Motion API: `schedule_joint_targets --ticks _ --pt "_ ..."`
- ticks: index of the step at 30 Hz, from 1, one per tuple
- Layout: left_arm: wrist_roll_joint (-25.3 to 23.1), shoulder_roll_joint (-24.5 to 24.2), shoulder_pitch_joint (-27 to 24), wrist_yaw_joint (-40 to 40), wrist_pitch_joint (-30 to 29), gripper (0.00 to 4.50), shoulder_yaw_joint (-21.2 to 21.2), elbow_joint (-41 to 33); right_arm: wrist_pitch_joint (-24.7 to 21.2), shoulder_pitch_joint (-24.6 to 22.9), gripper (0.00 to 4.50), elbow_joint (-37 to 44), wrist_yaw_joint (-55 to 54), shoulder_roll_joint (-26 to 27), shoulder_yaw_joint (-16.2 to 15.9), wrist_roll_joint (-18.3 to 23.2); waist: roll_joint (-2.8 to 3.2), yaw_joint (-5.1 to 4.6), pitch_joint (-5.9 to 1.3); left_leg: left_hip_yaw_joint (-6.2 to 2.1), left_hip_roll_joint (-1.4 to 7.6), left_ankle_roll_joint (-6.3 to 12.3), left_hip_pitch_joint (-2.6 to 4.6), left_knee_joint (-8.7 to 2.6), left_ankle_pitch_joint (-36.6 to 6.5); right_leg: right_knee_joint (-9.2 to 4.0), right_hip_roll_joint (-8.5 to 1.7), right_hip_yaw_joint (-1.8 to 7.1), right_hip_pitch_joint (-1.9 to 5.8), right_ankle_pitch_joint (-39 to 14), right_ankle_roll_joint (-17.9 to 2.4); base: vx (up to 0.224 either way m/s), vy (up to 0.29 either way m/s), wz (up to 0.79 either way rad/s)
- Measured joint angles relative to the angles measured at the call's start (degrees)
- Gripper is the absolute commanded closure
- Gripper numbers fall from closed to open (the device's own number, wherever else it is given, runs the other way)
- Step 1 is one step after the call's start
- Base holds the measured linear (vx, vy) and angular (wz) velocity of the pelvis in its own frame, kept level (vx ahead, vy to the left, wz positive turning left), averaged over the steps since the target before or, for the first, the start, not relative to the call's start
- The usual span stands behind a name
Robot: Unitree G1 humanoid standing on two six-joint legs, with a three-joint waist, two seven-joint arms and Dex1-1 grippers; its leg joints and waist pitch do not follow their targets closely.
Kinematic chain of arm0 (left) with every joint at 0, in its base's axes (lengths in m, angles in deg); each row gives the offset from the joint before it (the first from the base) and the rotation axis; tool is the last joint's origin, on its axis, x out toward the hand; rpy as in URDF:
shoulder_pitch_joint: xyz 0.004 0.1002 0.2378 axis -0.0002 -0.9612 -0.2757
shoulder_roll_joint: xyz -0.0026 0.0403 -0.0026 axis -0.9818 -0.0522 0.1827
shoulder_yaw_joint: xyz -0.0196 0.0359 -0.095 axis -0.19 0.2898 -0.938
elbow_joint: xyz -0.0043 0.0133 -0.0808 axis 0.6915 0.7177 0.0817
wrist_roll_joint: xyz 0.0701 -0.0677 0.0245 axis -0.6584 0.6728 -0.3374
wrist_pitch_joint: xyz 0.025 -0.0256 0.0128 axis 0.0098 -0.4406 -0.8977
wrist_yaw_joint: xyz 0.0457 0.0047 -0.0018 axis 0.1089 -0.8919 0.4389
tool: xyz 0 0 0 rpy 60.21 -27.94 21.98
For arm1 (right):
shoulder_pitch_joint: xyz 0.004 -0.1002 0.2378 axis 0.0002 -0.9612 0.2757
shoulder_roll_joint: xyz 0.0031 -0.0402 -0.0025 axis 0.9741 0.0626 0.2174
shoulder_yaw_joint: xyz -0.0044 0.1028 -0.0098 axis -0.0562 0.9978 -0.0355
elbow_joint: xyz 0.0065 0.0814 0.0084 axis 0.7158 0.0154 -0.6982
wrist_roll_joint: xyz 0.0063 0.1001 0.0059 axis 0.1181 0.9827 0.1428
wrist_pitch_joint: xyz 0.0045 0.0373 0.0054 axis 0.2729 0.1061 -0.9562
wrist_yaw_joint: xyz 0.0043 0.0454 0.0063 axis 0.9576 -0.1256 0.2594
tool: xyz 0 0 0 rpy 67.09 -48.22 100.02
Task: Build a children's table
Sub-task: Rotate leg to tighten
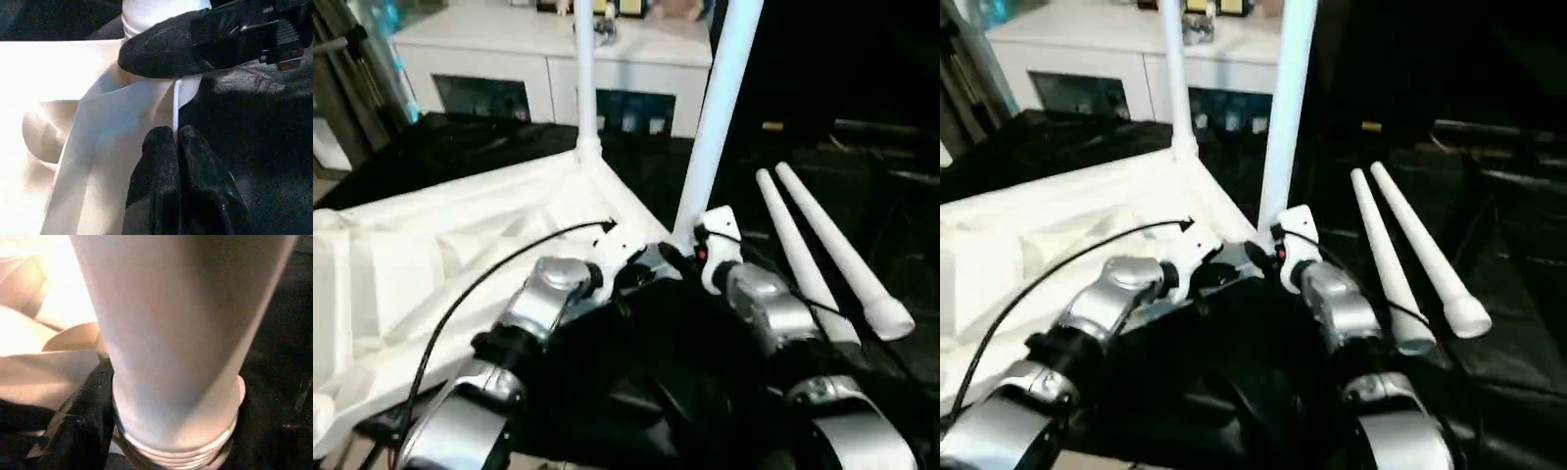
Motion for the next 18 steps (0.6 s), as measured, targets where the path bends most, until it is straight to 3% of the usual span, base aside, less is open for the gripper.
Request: schedule_joint_targets --ticks 2,3,4,10,14,18 --pt "-0.18 -0.01 0.00 -0.31 0.17 4.50 0.07 0.00 0.05 0.14 1.01 -0.37 0.14 0.43 0.56 0.30 -0.02 -0.12 -0.01 -0.06 -0.02 0.01 -0.04 0.03 0.01 -0.24 -0.01 -0.04 0.05 0.00 0.00 0.000 0.000 0.00" --pt "-0.25 -0.18 -0.07 -0.60 0.53 4.50 0.16 -0.03 0.14 0.15 0.66 -0.41 0.51 0.45 0.71 0.46 -0.02 -0.21 -0.01 -0.05 -0.12 0.02 -0.04 0.04 0.01 -0.32 -0.05 0.06 0.04 0.00 0.00 0.000 0.000 0.00" --pt "-0.25 -0.29 -0.09 -0.78 0.66 4.50 0.17 -0.03 0.19 0.15 0.59 -0.41 0.76 0.45 0.70 0.47 -0.02 -0.24 -0.01 -0.04 -0.16 0.02 -0.03 0.04 0.00 -0.32 -0.06 0.13 0.03 0.00 0.00 0.000 0.000 0.00" --pt "0.35 -3.69 -2.25 -7.20 2.42 4.50 0.80 -3.79 0.50 -1.69 0.59 2.88 11.59 -2.71 -1.77 0.54 -0.10 -0.02 0.02 0.00 -0.17 0.03 -0.04 -0.04 0.01 0.20 -0.05 0.29 -0.17 0.07 -0.05 0.000 0.000 0.00" --pt "1.67 -5.79 -3.63 -11.95 4.19 4.50 0.97 -5.99 0.51 -3.29 0.59 6.34 19.67 -6.04 -3.98 1.10 -0.14 0.44 0.01 0.12 -0.14 0.00 -0.11 -0.15 0.02 0.99 -0.04 0.49 -0.50 0.55 -0.24 0.045 -0.028 0.05" --pt "3.21 -8.03 -4.66 -16.48 5.42 4.50 1.40 -8.31 0.20 -5.37 0.59 10.93 28.50 -10.26 -6.38 2.25 -0.09 1.60 -0.04 0.28 0.11 0.00 -0.43 -0.44 0.03 1.38 0.12 0.50 -1.01 0.42 -0.30 0.045 -0.027 0.05"
